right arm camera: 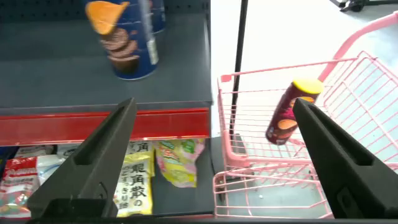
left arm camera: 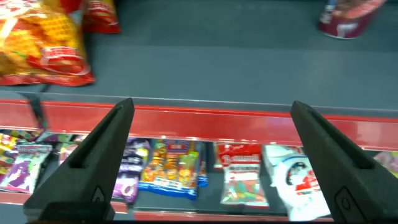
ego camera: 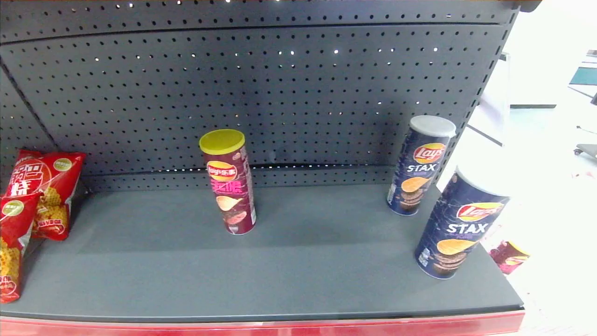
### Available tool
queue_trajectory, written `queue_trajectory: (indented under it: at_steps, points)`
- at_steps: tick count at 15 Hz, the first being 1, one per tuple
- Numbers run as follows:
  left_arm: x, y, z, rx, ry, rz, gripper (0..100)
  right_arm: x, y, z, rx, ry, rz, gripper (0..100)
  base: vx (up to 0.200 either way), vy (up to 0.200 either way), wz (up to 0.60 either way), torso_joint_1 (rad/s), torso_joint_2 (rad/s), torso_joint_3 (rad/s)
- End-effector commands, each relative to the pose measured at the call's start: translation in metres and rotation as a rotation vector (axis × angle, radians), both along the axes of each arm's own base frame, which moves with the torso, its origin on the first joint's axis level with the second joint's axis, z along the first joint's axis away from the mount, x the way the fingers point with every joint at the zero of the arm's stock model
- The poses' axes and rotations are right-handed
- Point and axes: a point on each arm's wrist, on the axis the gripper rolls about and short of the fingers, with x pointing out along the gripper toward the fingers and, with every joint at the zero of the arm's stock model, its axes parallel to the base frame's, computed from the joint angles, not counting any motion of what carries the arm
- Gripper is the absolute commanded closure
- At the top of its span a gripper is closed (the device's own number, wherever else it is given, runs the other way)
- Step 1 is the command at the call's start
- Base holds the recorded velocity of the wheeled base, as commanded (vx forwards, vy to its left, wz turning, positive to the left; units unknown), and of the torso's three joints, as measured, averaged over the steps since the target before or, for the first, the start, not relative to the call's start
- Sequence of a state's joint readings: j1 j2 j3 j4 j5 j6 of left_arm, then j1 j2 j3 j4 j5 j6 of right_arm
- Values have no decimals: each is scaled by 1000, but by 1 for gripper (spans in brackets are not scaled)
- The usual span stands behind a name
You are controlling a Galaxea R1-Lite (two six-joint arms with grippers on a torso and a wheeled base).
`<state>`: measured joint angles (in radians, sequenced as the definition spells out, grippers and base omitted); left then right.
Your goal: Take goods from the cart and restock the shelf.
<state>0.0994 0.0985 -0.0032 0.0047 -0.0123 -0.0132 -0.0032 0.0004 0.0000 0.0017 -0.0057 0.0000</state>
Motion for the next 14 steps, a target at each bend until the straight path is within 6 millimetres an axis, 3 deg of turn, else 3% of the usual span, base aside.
queue_trajectory:
  at_steps: [1,14]
  points:
    - [0,0,0,-1,1,0,0,0,0,0,0,-1,0,0,0,-200,0,2,7,-2]
    - [0,0,0,-1,1,0,0,0,0,0,0,-1,0,0,0,-200,0,1,2,3]
